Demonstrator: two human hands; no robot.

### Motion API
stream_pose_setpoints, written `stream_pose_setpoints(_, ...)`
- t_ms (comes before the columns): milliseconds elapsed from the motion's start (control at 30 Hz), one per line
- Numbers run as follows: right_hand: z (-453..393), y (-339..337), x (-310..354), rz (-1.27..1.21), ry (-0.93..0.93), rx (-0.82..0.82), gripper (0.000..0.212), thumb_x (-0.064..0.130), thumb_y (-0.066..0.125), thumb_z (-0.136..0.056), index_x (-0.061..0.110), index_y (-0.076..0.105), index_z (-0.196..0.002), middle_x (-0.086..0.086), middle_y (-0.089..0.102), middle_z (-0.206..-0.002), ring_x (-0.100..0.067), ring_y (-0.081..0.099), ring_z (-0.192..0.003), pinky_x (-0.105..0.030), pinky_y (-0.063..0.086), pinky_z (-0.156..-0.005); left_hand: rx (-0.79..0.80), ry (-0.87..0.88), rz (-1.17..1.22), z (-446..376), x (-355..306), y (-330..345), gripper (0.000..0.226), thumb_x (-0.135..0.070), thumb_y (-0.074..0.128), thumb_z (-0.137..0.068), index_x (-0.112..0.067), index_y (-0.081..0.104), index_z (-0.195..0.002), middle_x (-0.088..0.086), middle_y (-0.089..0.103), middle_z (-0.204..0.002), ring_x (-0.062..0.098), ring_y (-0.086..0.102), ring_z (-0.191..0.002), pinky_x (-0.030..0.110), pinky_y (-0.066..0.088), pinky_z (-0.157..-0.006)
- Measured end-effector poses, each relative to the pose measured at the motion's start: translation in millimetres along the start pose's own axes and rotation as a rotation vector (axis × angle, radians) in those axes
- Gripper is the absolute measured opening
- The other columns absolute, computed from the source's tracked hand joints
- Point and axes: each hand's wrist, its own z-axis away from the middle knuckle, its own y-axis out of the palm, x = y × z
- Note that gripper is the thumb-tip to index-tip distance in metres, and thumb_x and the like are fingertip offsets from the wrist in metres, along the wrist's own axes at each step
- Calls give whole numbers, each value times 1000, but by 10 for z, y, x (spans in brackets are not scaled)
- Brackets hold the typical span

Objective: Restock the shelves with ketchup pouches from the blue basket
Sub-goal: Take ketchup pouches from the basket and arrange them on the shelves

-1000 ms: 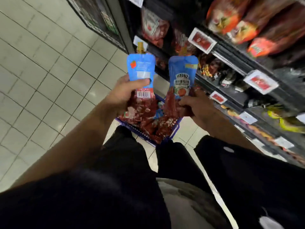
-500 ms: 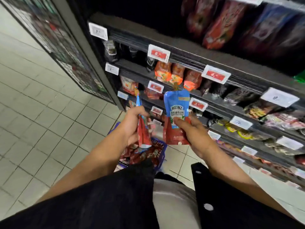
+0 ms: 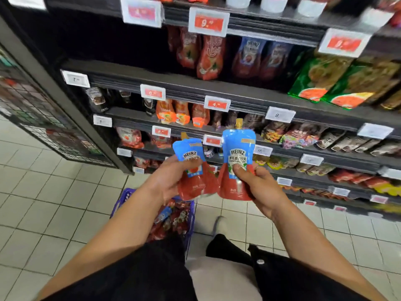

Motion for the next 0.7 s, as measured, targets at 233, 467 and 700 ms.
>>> stream_pose_setpoints(233, -166, -580, 318, -15, -121, -69, 31, 20, 74, -88, 7, 71, -116, -16, 75, -110, -26, 72, -95, -40, 59, -85, 14, 267, -273, -327, -100, 527, 48, -11, 85, -63, -5, 72, -110, 15, 77, -101, 26, 76, -88, 30, 60, -70)
stream_pose_setpoints(467, -589, -1246, 861, 57, -241, -75, 24, 10, 71, -93, 13, 69, -117, -7, 77, -107, -18, 73, -90, -29, 58, -73, -90, 443, -598, -938, -412, 1298, 32, -6, 82, -81, -22, 71, -107, 1, 79, -96, 21, 77, -83, 37, 61, -65)
stream_pose_setpoints(700, -1204, -1461, 1425, 246, -343, -98, 19, 12, 70, -94, 17, 69, -112, 5, 77, -91, -8, 71, -74, -21, 54, -56, -230, 612, -782, -1594, -1126, 1779, 33, -8, 82, -81, -22, 67, -106, -10, 77, -90, 7, 74, -78, 25, 57, -62)
